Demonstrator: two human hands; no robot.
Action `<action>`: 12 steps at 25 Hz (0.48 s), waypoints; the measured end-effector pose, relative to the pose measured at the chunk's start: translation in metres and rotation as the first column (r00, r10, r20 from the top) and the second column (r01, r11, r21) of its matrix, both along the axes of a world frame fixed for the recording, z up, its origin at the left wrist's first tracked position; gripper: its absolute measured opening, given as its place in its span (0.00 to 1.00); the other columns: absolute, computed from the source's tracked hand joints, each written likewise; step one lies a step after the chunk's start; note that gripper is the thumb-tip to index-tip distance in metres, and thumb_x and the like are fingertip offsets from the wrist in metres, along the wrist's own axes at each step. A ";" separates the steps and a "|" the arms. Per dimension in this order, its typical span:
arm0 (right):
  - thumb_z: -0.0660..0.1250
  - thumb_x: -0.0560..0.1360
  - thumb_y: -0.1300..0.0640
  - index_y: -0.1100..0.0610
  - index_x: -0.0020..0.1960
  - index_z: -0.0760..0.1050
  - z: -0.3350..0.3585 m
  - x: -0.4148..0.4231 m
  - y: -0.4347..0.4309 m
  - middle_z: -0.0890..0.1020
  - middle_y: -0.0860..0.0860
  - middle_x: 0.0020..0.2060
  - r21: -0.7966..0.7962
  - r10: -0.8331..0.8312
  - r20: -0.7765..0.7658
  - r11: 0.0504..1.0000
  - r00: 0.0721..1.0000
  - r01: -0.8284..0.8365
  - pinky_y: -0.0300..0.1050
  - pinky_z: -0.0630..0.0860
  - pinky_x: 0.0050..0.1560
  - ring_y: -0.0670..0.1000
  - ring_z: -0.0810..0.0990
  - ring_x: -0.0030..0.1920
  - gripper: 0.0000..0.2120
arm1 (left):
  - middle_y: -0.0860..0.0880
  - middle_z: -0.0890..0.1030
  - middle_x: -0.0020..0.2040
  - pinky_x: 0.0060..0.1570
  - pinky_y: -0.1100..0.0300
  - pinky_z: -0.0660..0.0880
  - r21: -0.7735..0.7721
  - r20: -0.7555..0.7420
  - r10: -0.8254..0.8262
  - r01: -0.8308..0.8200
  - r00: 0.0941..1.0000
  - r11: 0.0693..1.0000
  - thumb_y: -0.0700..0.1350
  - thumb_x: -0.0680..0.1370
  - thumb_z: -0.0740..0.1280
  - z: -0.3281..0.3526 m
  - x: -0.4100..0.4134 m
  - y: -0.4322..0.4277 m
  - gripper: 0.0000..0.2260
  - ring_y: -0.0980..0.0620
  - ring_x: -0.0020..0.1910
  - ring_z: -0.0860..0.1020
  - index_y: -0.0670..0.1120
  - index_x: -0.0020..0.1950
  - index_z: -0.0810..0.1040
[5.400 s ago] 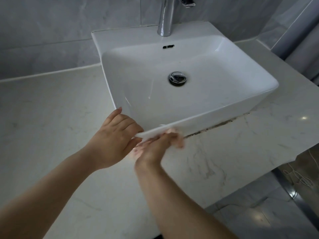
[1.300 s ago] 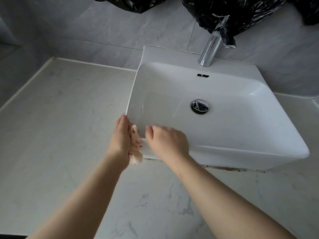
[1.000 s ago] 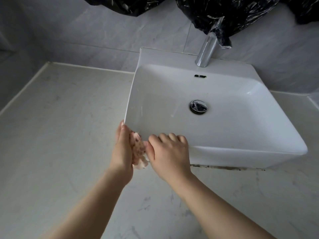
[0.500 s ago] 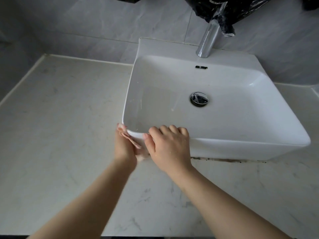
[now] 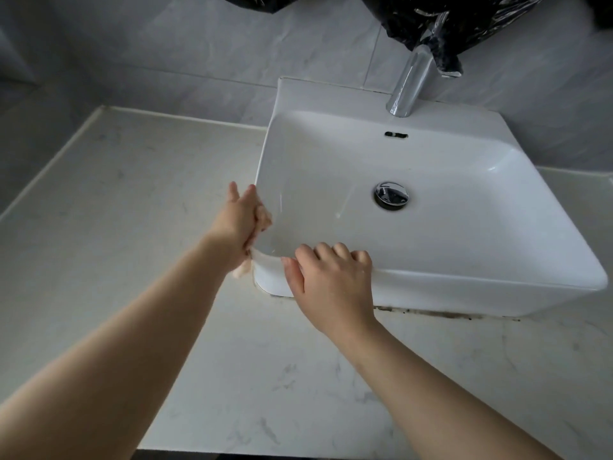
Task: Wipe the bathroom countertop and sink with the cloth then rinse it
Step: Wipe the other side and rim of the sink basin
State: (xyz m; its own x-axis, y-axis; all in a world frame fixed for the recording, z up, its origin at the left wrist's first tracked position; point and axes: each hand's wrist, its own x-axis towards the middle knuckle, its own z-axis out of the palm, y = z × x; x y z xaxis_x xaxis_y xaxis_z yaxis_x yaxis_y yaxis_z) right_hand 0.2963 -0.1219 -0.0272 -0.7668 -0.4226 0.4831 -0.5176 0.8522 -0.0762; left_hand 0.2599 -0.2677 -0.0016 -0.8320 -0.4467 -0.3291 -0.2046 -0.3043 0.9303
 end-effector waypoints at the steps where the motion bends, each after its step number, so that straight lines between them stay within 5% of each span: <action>1: 0.55 0.77 0.46 0.54 0.32 0.72 0.004 -0.001 -0.001 0.74 0.51 0.24 0.011 -0.005 0.032 1.000 0.999 0.004 0.44 0.60 0.32 0.56 0.73 0.27 0.20 | 0.50 0.69 0.26 0.27 0.60 0.59 -0.095 0.031 -0.063 0.066 0.998 0.993 0.47 0.82 0.54 -0.004 0.004 0.001 0.06 0.52 0.25 0.65 0.47 0.50 0.67; 3: 0.51 0.79 0.46 0.57 0.39 0.74 0.019 -0.014 -0.004 0.80 0.55 0.32 0.007 -0.003 0.269 1.000 0.963 0.001 0.46 0.66 0.34 0.58 0.78 0.35 0.20 | 0.49 0.72 0.31 0.27 0.61 0.63 -0.234 0.085 -0.118 0.135 0.989 0.963 0.47 0.82 0.54 -0.010 0.023 0.011 0.08 0.52 0.28 0.69 0.46 0.52 0.71; 6: 0.52 0.80 0.45 0.52 0.61 0.70 0.037 -0.052 -0.009 0.71 0.55 0.66 0.097 -0.056 0.784 0.995 0.618 -0.034 0.56 0.66 0.61 0.59 0.67 0.66 0.17 | 0.47 0.73 0.31 0.21 0.66 0.63 -0.315 0.163 -0.123 0.169 0.979 0.934 0.44 0.81 0.55 -0.007 0.022 0.012 0.07 0.53 0.24 0.71 0.44 0.47 0.70; 9: 0.55 0.79 0.42 0.41 0.75 0.53 0.030 -0.077 -0.025 0.47 0.46 0.78 0.252 -0.114 0.826 0.951 0.553 -0.180 0.68 0.48 0.70 0.58 0.42 0.77 0.26 | 0.47 0.71 0.29 0.19 0.67 0.61 -0.367 0.260 -0.140 0.232 0.955 0.901 0.43 0.80 0.55 0.003 -0.018 -0.002 0.07 0.51 0.25 0.70 0.43 0.44 0.69; 12: 0.55 0.78 0.39 0.39 0.76 0.45 0.013 -0.086 -0.032 0.44 0.45 0.77 0.263 -0.146 0.829 0.953 0.539 -0.147 0.72 0.50 0.69 0.59 0.42 0.76 0.30 | 0.47 0.72 0.33 0.19 0.67 0.62 -0.419 0.296 -0.208 0.323 0.932 0.849 0.44 0.80 0.55 0.002 -0.008 -0.005 0.05 0.50 0.28 0.71 0.44 0.50 0.68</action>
State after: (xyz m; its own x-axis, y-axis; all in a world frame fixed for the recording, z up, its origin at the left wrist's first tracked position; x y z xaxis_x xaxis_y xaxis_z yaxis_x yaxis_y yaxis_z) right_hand 0.2107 -0.1543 -0.0147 -0.7519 -0.4184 -0.5095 -0.3411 0.9082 -0.2423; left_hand 0.2519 -0.2725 0.0000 -0.8657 -0.3661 -0.3414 -0.4415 0.2370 0.8654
